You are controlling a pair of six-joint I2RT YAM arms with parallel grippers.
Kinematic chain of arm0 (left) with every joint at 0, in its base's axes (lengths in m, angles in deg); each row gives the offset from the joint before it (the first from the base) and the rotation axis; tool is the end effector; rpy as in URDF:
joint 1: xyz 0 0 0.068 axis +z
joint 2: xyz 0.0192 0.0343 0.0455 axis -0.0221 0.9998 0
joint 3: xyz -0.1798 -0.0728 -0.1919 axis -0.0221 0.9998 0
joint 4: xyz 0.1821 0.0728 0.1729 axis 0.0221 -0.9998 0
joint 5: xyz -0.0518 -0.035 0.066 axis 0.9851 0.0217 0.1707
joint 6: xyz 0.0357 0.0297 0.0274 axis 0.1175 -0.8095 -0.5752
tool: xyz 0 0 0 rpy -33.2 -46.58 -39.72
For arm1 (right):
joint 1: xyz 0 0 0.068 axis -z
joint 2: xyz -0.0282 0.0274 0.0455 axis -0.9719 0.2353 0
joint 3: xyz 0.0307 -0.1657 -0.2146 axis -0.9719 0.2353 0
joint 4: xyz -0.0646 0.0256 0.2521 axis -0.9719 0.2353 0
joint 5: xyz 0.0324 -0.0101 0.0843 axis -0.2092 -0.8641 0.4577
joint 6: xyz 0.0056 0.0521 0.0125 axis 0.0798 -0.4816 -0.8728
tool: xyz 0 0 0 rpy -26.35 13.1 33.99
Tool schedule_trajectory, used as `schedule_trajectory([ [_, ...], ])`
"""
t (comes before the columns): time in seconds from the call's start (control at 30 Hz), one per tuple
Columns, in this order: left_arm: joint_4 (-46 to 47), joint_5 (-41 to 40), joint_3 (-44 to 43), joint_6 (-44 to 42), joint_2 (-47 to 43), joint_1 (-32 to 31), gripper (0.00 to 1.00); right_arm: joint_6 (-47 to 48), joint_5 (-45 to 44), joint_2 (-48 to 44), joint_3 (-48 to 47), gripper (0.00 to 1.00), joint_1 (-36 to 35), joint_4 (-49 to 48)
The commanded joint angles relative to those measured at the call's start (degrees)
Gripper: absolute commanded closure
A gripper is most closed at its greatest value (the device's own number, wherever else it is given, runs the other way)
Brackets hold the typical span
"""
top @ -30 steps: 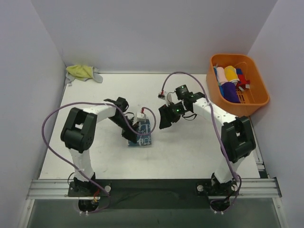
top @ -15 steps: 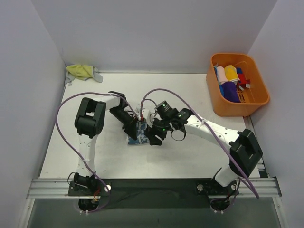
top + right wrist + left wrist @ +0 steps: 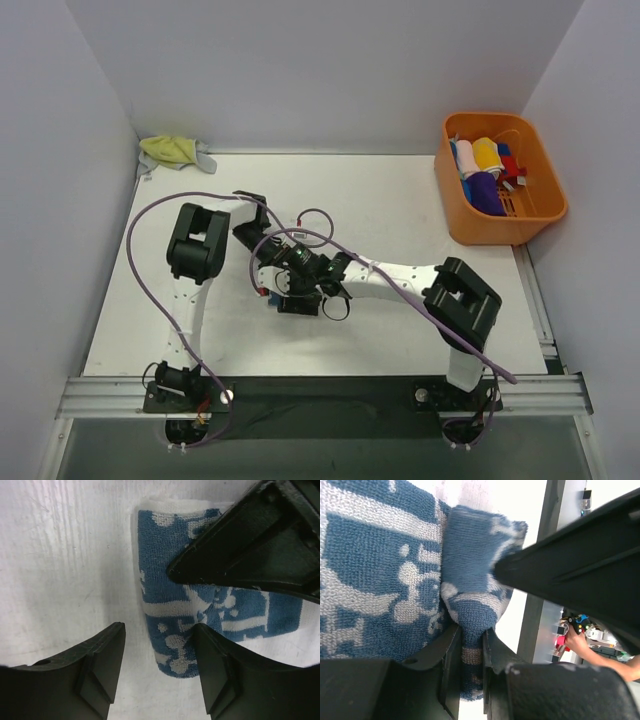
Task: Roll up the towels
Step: Roll the towel
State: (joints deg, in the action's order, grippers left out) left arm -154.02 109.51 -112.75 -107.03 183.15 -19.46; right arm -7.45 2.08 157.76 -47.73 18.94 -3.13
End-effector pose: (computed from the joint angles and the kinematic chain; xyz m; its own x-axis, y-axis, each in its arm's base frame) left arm 0.3543 -0.1473 0.1025 -0.6530 0.7149 -0.2501 0.5056 0.1655 -0.8468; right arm 0.2045 0.3353 0.1993 0.2065 -0.7031 -0.6805 -0.9607 -0.0139 -0.2771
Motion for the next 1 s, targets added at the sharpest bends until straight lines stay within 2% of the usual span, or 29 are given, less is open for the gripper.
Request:
schedule_trajectory([
  [0.0,3.98,-8.11,-0.78,-4.88,3.22,0.27,0.86,3.77,-1.49,2.42,-0.99,0.45,-0.12,-1.99],
  [0.07,4.07,-7.76,-0.78,-4.79,3.13,0.35,0.83,3.95,-0.61,3.56,-0.11,0.6,0.14,-1.73],
  [0.1,4.16,-7.5,-0.61,-4.62,3.04,0.62,0.81,4.04,0.01,3.83,0.77,0.72,0.15,-1.64],
  [0.17,4.25,-6.27,-0.34,-4.35,2.17,1.23,0.77,3.78,3.34,4.44,1.3,0.83,0.93,0.37],
  [0.2,4.25,-6.01,0.35,-4.44,1.73,1.49,0.72,3.43,5.01,4.71,1.3,0.92,1.29,1.43],
  [0.27,5.03,-4.96,1.76,-5.05,-1.25,3.07,0.66,3.34,9.66,6.46,-0.45,1.0,2.51,6.78],
  [0.3,5.47,-4.25,2.72,-5.32,-2.74,4.04,0.57,3.16,11.07,7.25,-1.76,1.0,2.87,9.06],
  [0.43,8.37,0.76,8.96,-5.49,-11.7,10.27,0.45,0.8,18.45,10.16,-5.72,1.0,4.71,17.76],
  [0.7,10.13,6.92,15.12,-8.65,-26.21,27.58,0.43,-4.22,32.07,17.01,-13.62,1.0,10.42,26.92],
  [0.87,18.03,3.24,29.06,-10.06,-43.08,30.06,0.39,-6.59,35.52,25.07,-23.02,1.0,12.36,37.1],
  [0.97,20.59,2.96,34.88,-12.61,-52.74,30.06,0.36,-7.65,38.24,27.99,-25.15,1.0,12.54,41.42],
])
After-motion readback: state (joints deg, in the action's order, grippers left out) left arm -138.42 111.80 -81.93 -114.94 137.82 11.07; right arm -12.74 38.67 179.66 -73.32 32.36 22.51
